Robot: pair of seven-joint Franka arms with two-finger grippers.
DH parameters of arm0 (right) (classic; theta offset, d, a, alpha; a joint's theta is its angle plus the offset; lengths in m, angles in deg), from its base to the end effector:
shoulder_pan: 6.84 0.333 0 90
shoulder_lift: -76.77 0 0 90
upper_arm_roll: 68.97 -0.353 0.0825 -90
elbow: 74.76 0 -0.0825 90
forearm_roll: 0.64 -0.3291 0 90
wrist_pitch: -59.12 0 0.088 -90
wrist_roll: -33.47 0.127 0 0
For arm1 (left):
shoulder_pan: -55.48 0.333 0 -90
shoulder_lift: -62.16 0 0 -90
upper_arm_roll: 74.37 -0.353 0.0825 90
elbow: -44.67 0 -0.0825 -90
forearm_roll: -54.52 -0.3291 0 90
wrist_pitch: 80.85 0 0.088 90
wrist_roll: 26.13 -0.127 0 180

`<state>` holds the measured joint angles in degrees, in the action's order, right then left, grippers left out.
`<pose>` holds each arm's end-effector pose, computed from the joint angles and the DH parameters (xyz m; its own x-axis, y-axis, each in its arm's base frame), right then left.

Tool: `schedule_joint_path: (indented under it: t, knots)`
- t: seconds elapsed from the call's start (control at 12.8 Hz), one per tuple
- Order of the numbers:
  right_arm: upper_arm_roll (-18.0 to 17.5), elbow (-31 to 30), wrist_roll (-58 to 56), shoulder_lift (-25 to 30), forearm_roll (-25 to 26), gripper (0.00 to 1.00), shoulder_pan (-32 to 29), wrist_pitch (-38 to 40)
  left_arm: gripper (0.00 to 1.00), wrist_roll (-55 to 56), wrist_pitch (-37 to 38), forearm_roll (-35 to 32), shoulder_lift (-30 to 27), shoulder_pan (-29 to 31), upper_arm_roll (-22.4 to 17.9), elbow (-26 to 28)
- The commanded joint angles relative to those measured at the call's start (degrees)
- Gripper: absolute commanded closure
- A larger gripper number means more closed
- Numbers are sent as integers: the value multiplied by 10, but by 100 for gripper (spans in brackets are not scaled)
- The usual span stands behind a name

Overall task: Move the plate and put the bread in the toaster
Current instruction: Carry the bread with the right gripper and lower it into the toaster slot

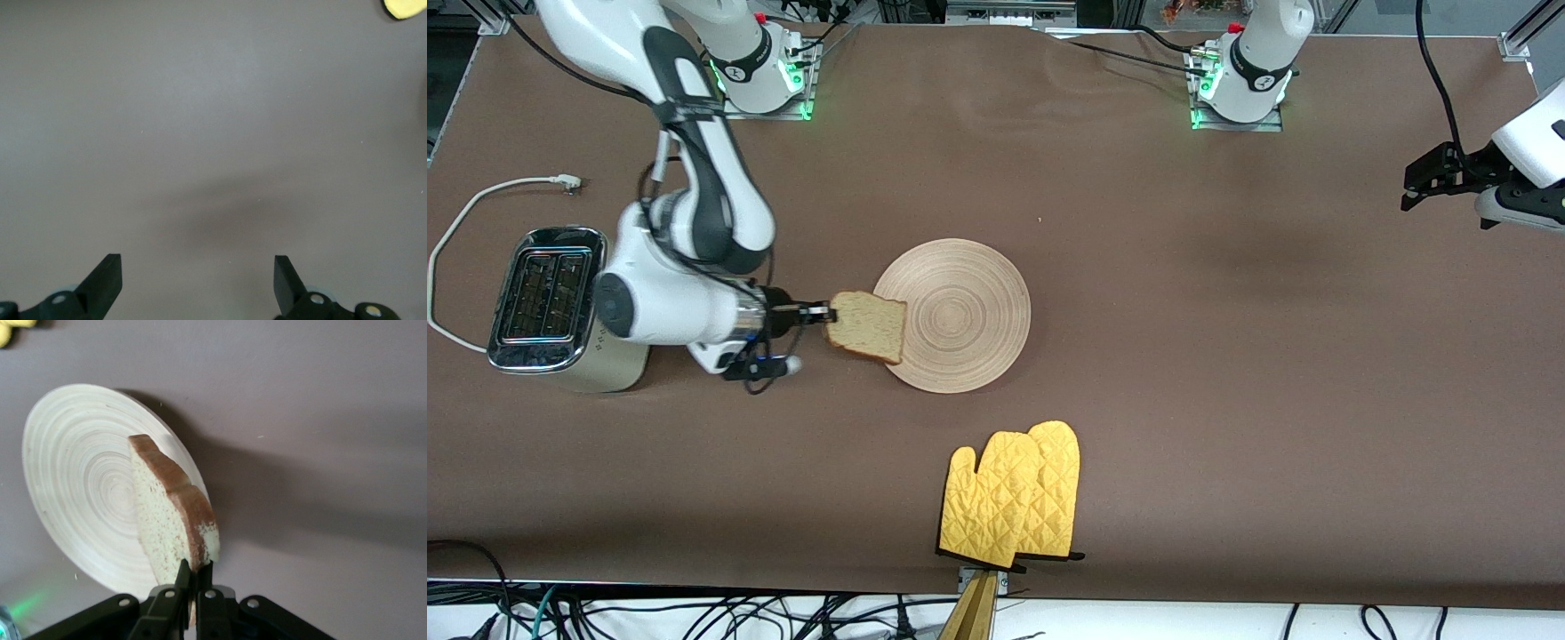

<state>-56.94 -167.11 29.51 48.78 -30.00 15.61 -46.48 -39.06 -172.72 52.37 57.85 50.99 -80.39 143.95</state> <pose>0.5990 0.1792 0.3774 0.9658 0.1046 -0.2374 0.0139 -0.9346 -0.3553 0.4715 0.0193 0.6132 0.9781 -0.1995 -0.0597 -0.2008 -0.9795 -0.0166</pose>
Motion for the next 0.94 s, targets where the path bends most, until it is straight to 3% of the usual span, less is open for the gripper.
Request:
schedule_joint_path:
  t: [0.0, 0.62, 0.86]
  knots:
    - [37, 80, -3, 0, 70, 100, -1, 82, 0, 26, 17, 10, 4, 1, 3, -17]
    - [138, 91, -49, 61, 363, 100, -1, 121, 0, 26, 33, 9, 6, 0, 3, -17]
    - [183, 90, -91, 73, 405, 100, -2, 148, 0, 25, 35, 9, 6, 1, 2, -17]
